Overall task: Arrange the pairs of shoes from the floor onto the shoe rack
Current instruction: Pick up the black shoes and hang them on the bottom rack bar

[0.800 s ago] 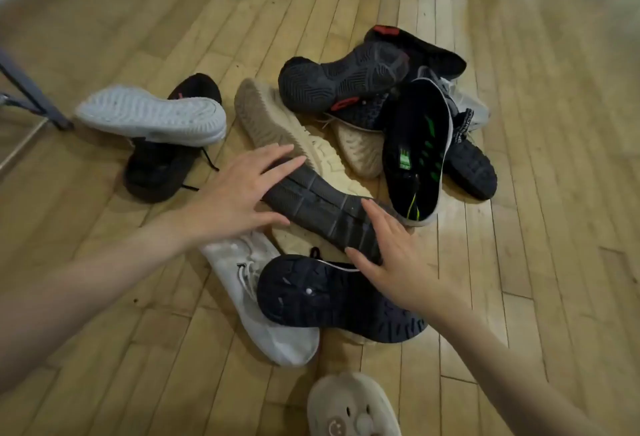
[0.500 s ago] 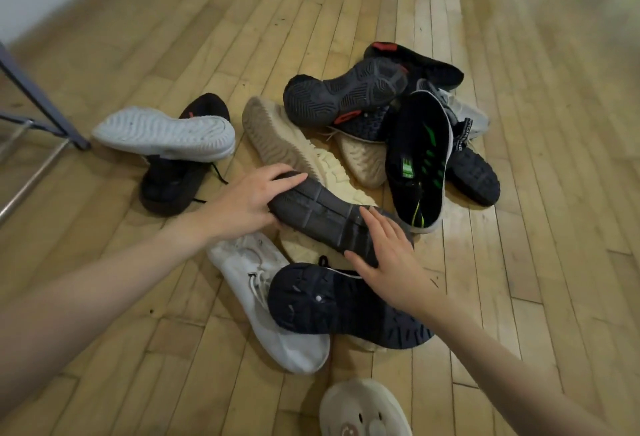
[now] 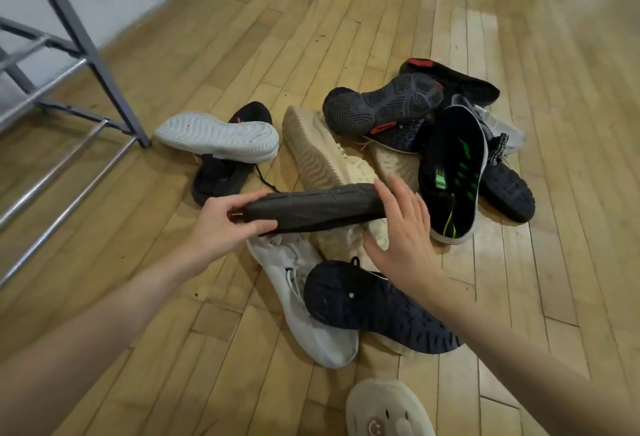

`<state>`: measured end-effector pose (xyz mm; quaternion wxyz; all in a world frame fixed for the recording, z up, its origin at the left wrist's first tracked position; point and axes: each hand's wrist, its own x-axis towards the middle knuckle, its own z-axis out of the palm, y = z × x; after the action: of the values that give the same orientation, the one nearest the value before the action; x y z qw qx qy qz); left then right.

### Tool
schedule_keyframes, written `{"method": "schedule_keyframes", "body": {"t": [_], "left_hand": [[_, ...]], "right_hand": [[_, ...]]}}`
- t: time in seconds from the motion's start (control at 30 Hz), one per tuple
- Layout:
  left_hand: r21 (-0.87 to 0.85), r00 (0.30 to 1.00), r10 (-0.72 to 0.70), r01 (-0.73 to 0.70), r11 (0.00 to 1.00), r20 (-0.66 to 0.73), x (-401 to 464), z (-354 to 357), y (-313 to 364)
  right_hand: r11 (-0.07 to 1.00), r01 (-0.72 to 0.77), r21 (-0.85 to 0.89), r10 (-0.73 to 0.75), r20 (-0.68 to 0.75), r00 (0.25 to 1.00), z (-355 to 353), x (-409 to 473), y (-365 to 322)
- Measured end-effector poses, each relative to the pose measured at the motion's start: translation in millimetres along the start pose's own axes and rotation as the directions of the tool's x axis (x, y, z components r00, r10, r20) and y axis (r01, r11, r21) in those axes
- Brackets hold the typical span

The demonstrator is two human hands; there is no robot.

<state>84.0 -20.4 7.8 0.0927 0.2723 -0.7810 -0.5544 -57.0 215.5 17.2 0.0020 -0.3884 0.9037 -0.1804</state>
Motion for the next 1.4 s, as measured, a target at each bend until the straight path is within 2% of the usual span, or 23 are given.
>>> {"method": "schedule_keyframes", "body": {"t": [0.07,0.13,0.17,0.27,0.33,0.4,0.6,0.77,1.07,1.13,1.27,1.4], "left_hand": [[-0.221,0.99,-0.142,0.143,0.965,0.021,-7.9,-1.9,6.1],[-0.416,0.947,-0.307,0.318,0.852,0.095,-12.8,-1.5,12.5],[-0.461,0.922,-0.366,0.382,0.801,0.129,-14.1,-0.6,15.1],[-0.516,0.826,-0.476,0.561,0.647,0.302,-17.3,4.4,24.5],[-0.524,0.753,-0.496,0.658,0.541,0.433,-17.8,6.0,27.7],[-0.511,0.721,-0.489,0.693,0.509,0.491,-16.0,6.6,25.5],[-0.44,0.737,-0.507,0.675,0.593,0.446,-7.7,12.3,28.4],[-0.418,0.829,-0.435,0.554,0.72,0.352,3.8,18.8,39.7],[-0.488,0.9,-0.372,0.435,0.757,0.225,-2.3,19.6,36.7],[-0.52,0.909,-0.361,0.415,0.747,0.209,-11.2,17.4,33.2],[-0.642,0.908,-0.376,0.4,0.654,0.184,-34.6,0.0,17.0],[-0.763,0.903,-0.413,0.348,0.544,0.118,-59.4,-31.9,-10.8]], "right_hand": [[0.999,-0.016,0.03,0.019,-0.102,0.995,-2.6,6.9,-7.4],[0.997,-0.028,0.069,0.037,-0.134,0.99,-4.1,12.4,-13.2],[0.995,-0.032,0.092,0.043,-0.127,0.991,-3.8,13.8,-15.3],[0.991,-0.047,0.126,0.057,-0.078,0.995,2.6,12.6,-16.0],[0.993,-0.048,0.111,0.053,-0.044,0.998,7.9,8.5,-14.6],[0.994,-0.042,0.102,0.044,-0.017,0.999,10.5,4.7,-13.0],[0.986,-0.062,0.156,0.059,0.021,0.998,7.2,0.2,-10.1],[0.981,-0.078,0.175,0.075,0.02,0.997,6.0,-1.4,-4.8],[0.969,-0.135,0.205,0.131,0.03,0.991,14.0,-9.5,4.9],[0.971,-0.129,0.204,0.124,0.033,0.992,15.6,-10.5,2.5],[0.971,-0.085,0.226,0.064,0.097,0.993,21.5,-12.4,-9.5],[0.975,0.063,0.211,-0.091,0.124,0.988,33.9,8.1,-31.1]]}}
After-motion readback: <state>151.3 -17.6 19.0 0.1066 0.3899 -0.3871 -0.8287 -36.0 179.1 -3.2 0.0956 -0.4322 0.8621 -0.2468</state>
